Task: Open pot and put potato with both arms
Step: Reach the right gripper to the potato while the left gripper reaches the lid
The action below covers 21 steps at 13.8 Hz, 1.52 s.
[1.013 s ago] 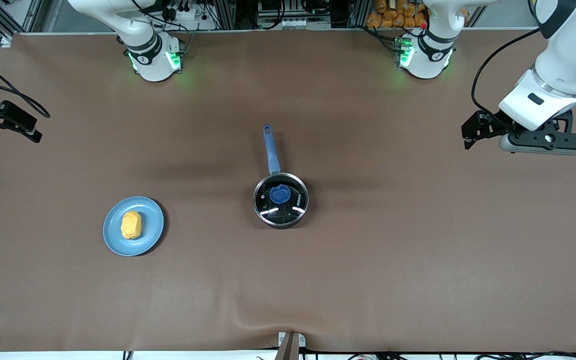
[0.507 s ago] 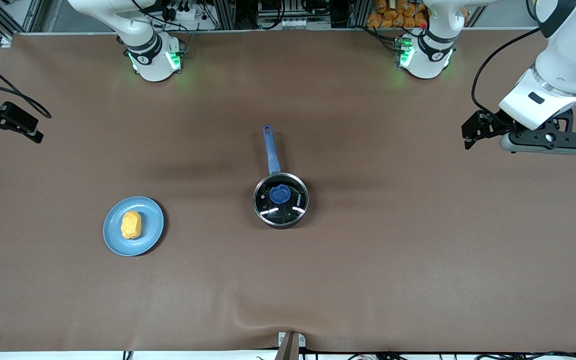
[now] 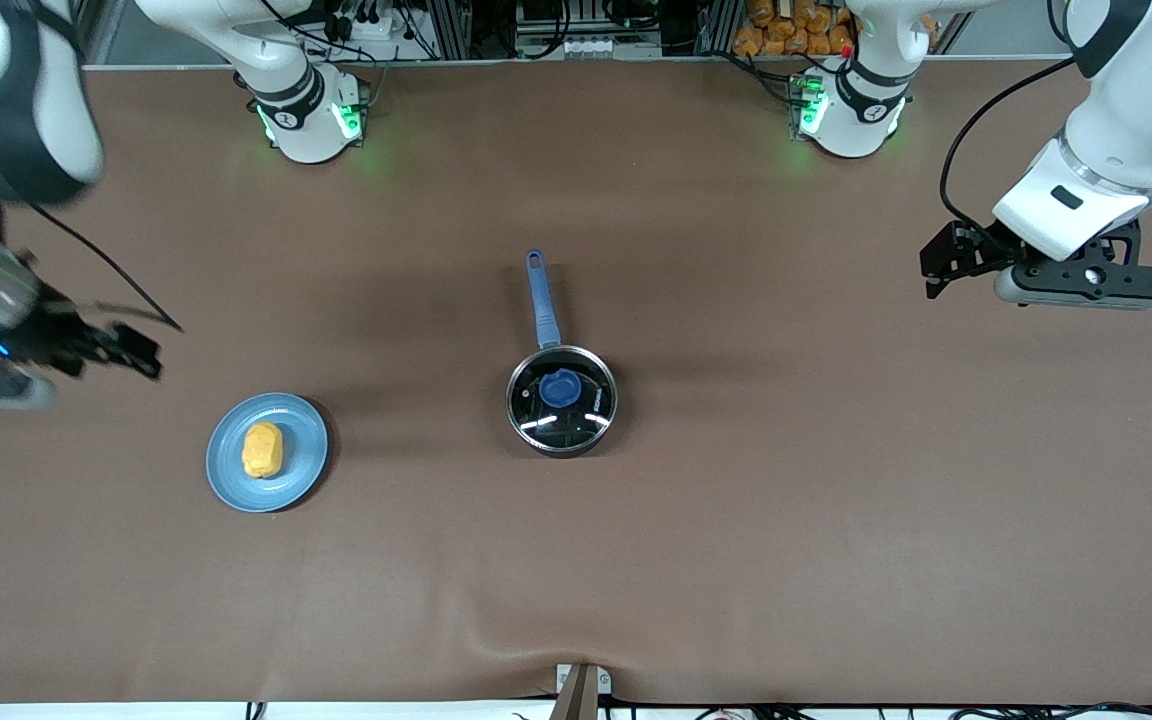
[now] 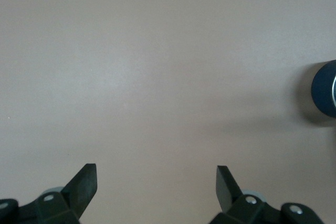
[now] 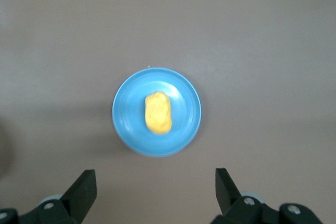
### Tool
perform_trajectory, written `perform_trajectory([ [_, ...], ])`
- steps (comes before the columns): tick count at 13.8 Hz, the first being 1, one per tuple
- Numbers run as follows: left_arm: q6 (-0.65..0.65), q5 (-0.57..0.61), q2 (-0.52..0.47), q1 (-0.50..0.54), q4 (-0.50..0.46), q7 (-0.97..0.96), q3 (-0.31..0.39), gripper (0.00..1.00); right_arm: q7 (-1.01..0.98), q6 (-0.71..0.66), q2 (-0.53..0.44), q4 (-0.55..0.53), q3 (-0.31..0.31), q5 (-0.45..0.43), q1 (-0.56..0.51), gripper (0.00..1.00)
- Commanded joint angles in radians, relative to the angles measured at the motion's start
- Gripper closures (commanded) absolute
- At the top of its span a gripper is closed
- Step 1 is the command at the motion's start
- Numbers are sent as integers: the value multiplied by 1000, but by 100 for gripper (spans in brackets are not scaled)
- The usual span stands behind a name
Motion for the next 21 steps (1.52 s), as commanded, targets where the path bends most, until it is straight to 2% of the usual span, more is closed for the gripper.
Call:
perform_trajectory([
  [1, 1, 9, 5, 5, 16, 4, -9, 0, -59, 102, 120, 19, 8, -1, -7, 0],
  [5, 1, 8, 37, 1, 20, -1, -12, 0, -86, 238, 264, 19, 21, 1, -9, 0],
  [9, -2, -11, 57, -54, 51, -69, -29, 0, -87, 277, 352, 17, 34, 38, -13, 0],
  [12, -2, -6, 190, -186, 170, -317, -47, 0, -92, 298, 392, 19, 34, 59, -15, 0],
  [15, 9, 0, 386, -349, 351, -546, -44, 0, -92, 323, 433, 17, 35, 70, -16, 0],
  [16, 27, 0, 440, -392, 386, -606, -40, 0, -92, 332, 444, 17, 34, 70, -16, 0],
  [18, 131, 6, 498, -472, 398, -724, -31, 0, -92, 335, 456, 17, 35, 79, -18, 0],
  [19, 170, 6, 523, -513, 402, -773, -9, 0, -92, 335, 462, 17, 35, 87, -18, 0],
  [21, 237, 6, 572, -631, 420, -832, 89, 0, -95, 334, 470, 15, 35, 87, -19, 0],
])
